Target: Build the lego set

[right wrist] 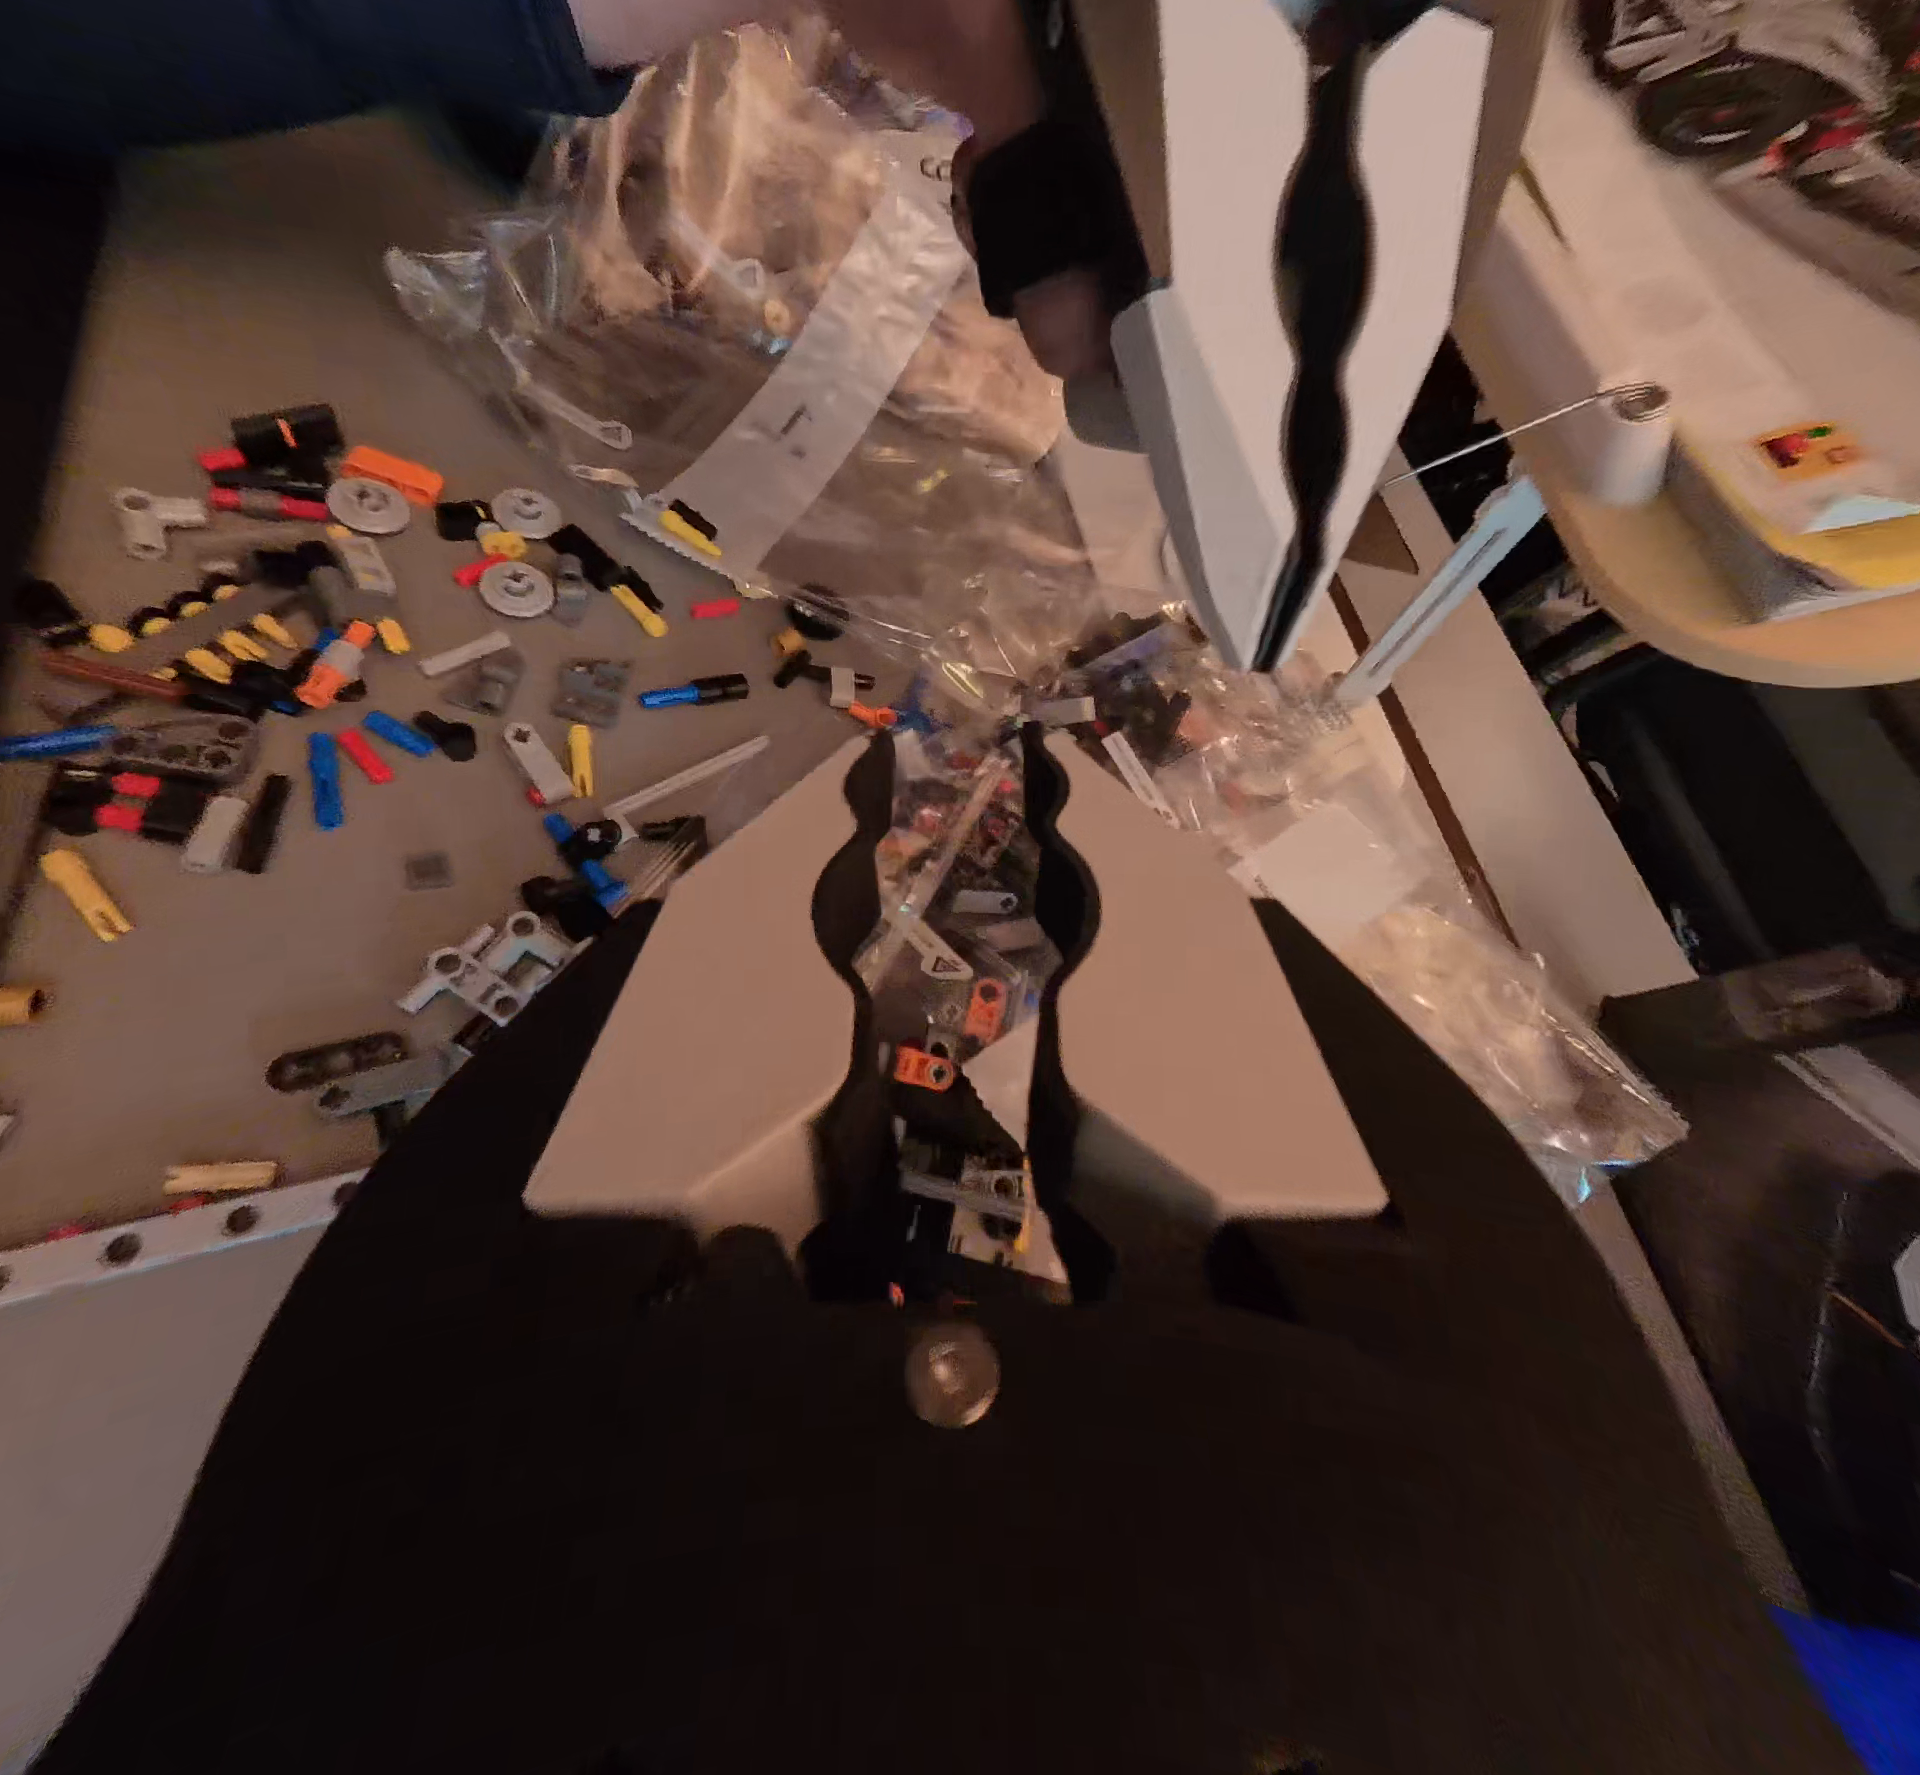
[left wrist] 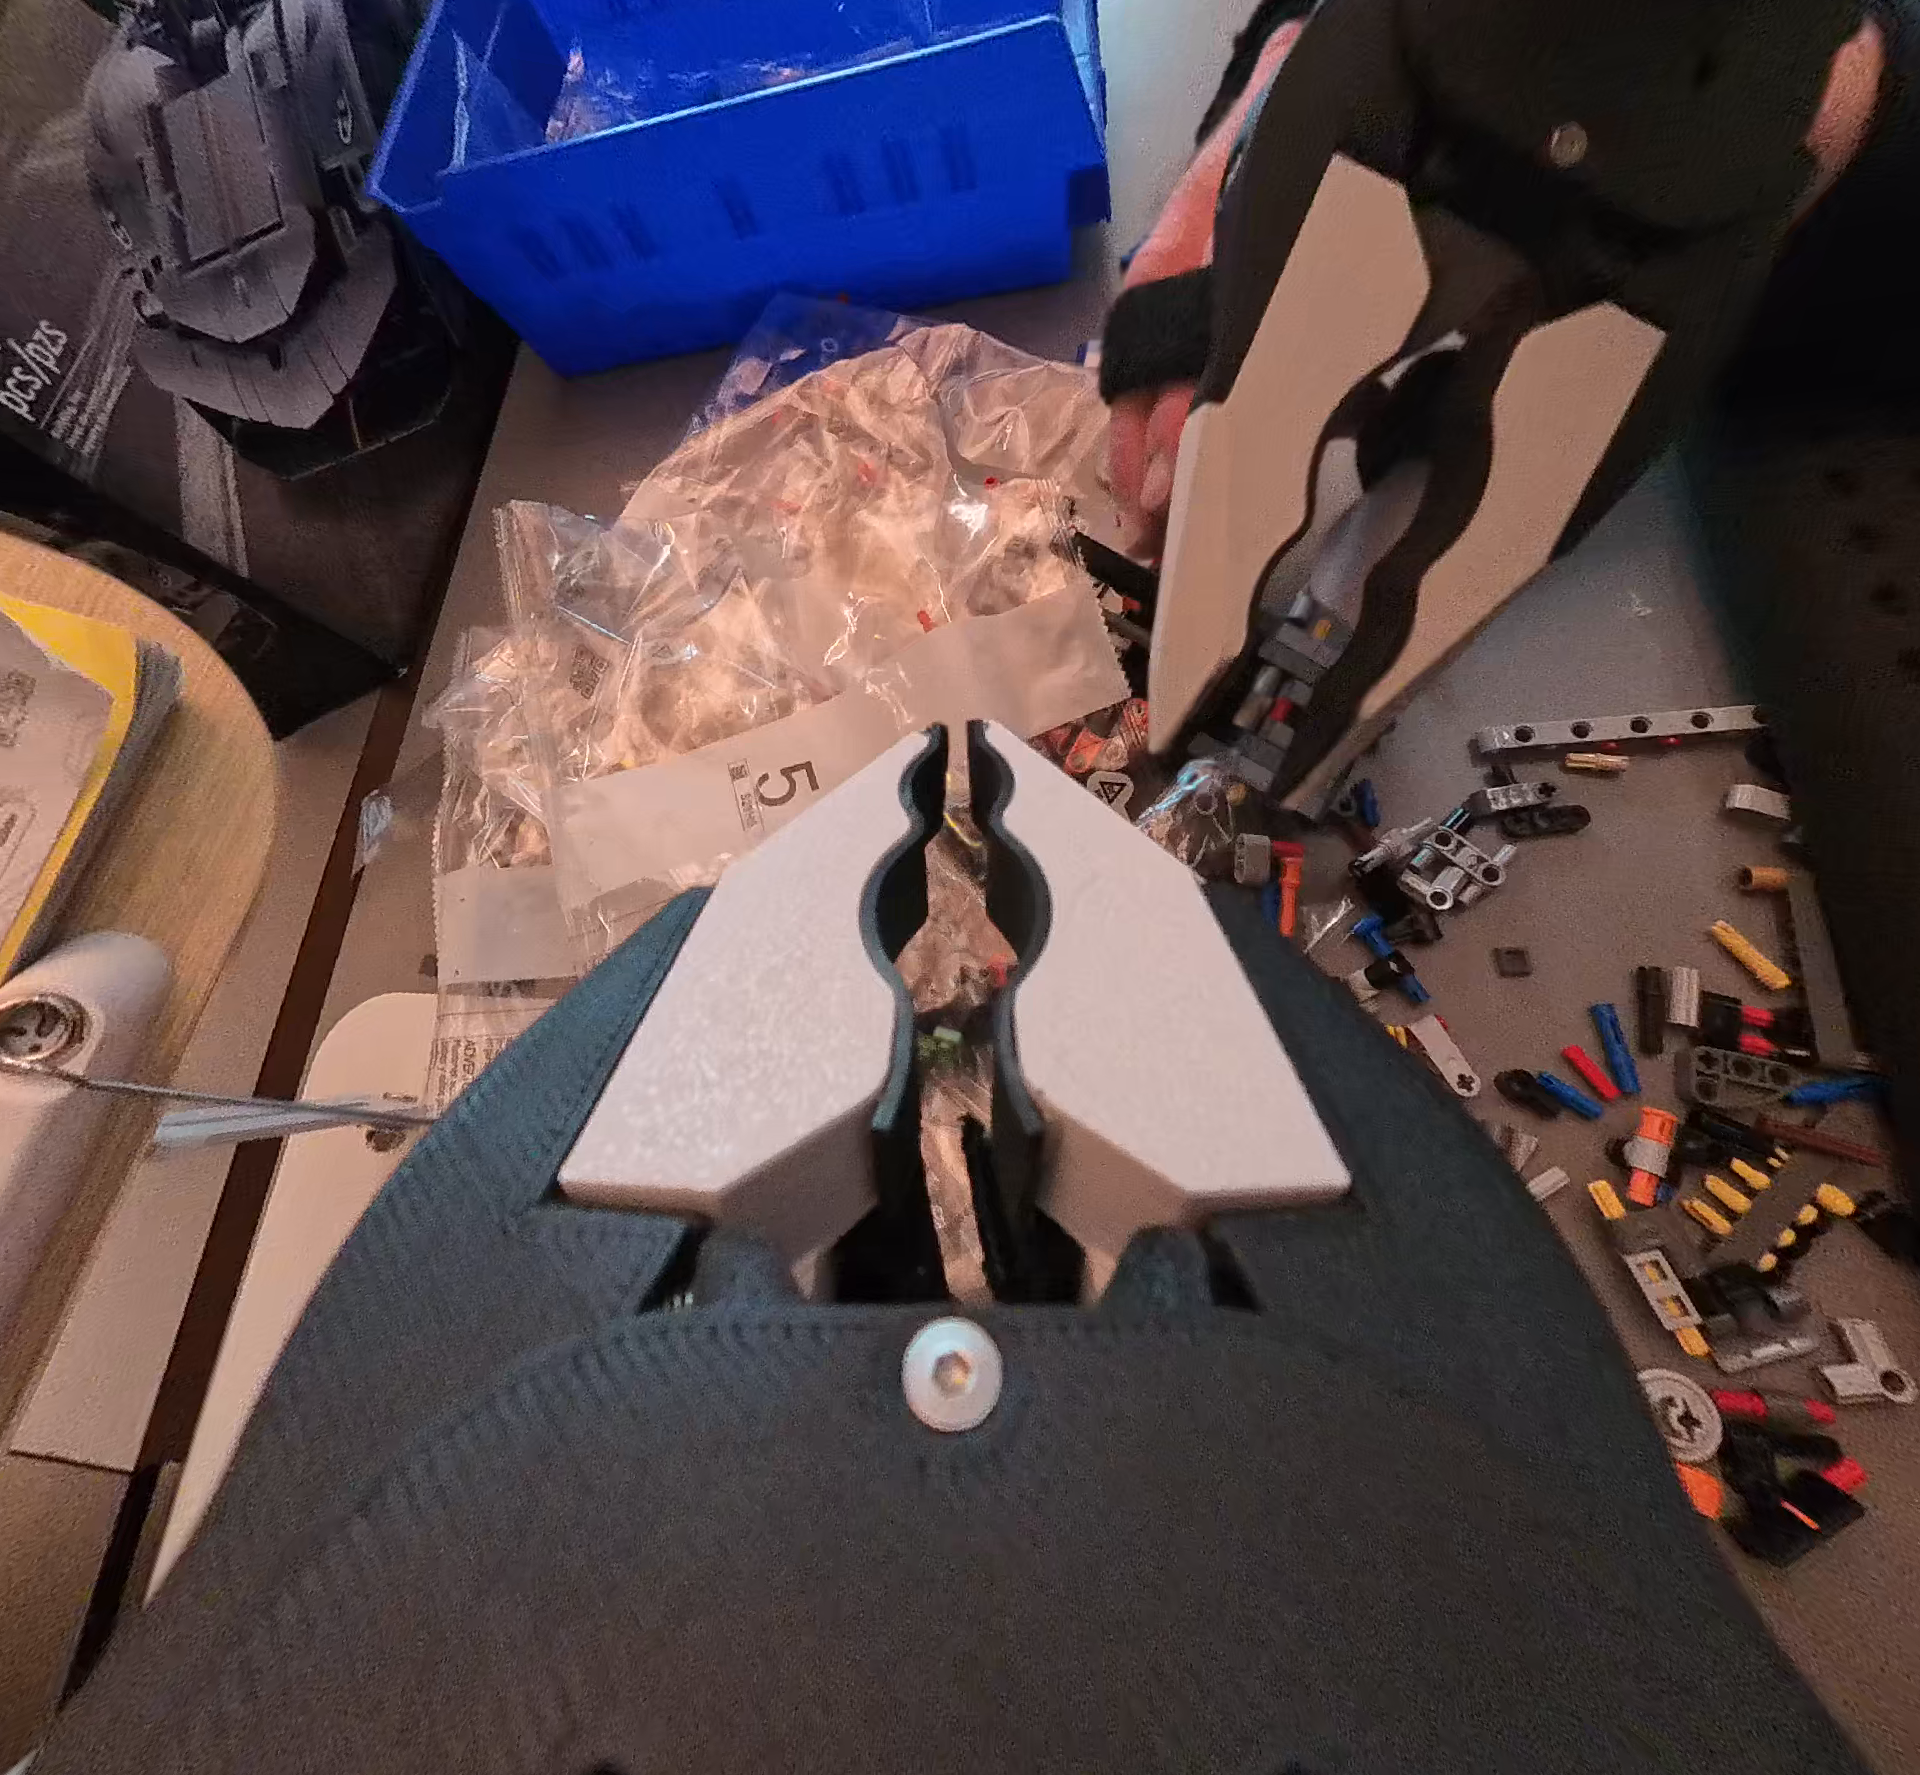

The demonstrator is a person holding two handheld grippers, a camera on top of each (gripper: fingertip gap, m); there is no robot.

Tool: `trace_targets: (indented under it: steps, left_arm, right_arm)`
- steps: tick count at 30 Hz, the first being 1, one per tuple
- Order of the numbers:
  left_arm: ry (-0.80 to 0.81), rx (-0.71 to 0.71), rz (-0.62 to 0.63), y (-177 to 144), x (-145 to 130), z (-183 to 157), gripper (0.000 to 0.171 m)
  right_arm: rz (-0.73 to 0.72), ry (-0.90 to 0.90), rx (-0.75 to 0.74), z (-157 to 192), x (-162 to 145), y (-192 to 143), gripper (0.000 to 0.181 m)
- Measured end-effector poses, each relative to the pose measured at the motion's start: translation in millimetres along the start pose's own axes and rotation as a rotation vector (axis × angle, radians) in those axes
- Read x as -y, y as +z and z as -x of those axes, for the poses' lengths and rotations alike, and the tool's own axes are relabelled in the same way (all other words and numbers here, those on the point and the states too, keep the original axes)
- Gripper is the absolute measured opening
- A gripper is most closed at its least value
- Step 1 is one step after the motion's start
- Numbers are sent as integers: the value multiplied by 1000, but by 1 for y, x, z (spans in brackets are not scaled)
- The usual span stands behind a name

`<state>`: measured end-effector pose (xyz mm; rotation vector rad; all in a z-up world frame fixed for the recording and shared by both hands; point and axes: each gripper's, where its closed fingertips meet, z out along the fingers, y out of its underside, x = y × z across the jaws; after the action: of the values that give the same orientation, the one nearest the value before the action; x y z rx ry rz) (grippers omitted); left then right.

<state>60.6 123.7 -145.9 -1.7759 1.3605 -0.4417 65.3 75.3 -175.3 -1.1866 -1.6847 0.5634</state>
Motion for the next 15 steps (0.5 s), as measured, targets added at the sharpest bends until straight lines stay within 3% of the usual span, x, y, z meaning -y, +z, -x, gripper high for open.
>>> trace_targets:
  steps: [8,15]
  left_arm:
    - [12,6,104,9,-20,1,6]
    - [12,8,111,9,-22,1,7]
  right_arm:
    - [191,12,83,19,-33,28,29]
    - [318,-42,89,25,-56,40,14]
